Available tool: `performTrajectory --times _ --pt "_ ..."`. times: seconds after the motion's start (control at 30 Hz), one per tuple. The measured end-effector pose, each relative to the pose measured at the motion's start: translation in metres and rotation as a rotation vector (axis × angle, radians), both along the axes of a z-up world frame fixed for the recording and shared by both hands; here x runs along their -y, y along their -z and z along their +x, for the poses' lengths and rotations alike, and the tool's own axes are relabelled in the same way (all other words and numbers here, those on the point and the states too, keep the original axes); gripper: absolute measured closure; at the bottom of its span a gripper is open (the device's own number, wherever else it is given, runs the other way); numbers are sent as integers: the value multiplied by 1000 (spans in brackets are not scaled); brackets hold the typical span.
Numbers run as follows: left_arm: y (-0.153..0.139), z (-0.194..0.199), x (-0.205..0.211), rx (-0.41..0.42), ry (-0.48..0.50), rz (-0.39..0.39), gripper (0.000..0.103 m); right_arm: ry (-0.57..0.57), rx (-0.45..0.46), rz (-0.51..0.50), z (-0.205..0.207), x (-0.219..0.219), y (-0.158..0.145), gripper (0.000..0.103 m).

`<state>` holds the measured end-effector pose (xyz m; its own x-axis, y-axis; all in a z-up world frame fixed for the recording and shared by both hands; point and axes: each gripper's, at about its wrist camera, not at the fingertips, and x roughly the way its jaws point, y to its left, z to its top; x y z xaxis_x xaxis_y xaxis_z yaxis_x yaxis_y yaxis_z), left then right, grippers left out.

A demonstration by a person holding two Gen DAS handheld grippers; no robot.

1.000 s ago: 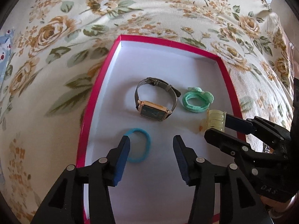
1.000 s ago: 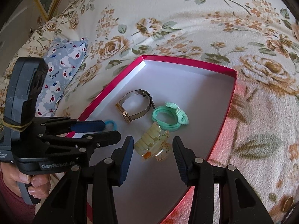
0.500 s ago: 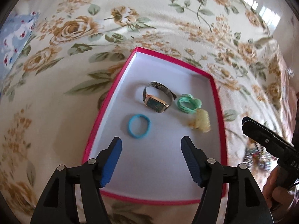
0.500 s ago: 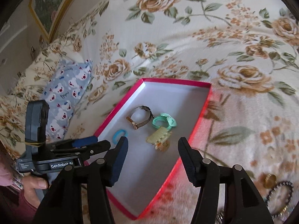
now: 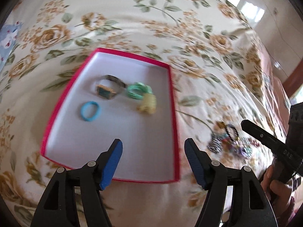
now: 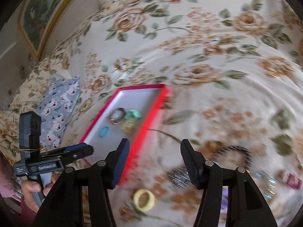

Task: Organize jewelry
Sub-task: 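Move both open tools back over the remaining jewelry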

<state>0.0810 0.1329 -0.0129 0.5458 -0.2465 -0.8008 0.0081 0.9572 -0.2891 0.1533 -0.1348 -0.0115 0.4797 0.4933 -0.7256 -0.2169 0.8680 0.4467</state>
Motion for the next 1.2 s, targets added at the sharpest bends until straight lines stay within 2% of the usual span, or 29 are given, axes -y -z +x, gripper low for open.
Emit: performTrajectory --times 0.13,0.4,0.63,0.93,1.2 --pt "1 -2 22 -8 59 10 35 67 -10 -17 -17 35 1 45" --pt "6 5 52 -27 115 8 35 202 -11 -29 -45 95 -5 45" --pt "10 8 75 -32 163 26 35 278 5 -34 -61 127 -13 45" --pt "17 14 99 -45 204 44 35 304 -14 -48 -71 140 -7 45" --pt "28 25 120 -31 258 83 35 236 -58 -91 -69 118 11 46"
